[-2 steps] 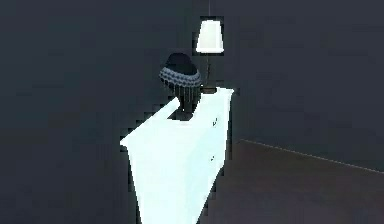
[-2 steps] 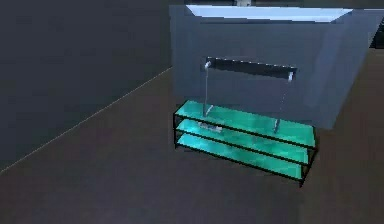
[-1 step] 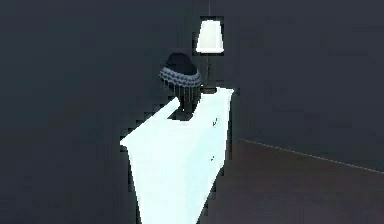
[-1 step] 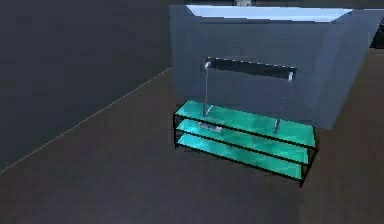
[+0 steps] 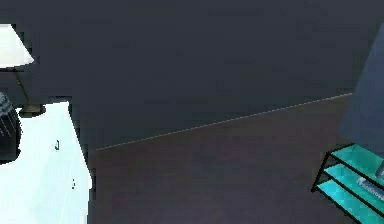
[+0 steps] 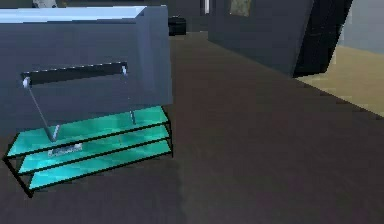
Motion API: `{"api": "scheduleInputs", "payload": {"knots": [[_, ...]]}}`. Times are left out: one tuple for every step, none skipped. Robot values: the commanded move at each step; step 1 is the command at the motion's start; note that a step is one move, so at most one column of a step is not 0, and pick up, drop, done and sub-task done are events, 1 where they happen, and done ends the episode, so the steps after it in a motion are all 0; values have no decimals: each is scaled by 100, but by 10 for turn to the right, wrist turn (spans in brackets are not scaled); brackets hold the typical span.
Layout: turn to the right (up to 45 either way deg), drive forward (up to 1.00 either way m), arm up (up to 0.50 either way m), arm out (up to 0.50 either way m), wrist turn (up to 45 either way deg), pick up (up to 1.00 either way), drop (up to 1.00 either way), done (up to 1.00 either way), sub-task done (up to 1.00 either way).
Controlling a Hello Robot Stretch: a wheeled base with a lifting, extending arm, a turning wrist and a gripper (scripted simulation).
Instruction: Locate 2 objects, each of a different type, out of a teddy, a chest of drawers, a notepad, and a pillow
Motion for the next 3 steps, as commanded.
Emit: {"api": "scheduleInputs", "payload": {"knots": [[150, 0, 0, 0, 0, 0, 0, 0, 0], [0, 100, 0, 0, 0, 0, 0, 0, 0], [180, 0, 0, 0, 0, 0, 0, 0, 0]]}}
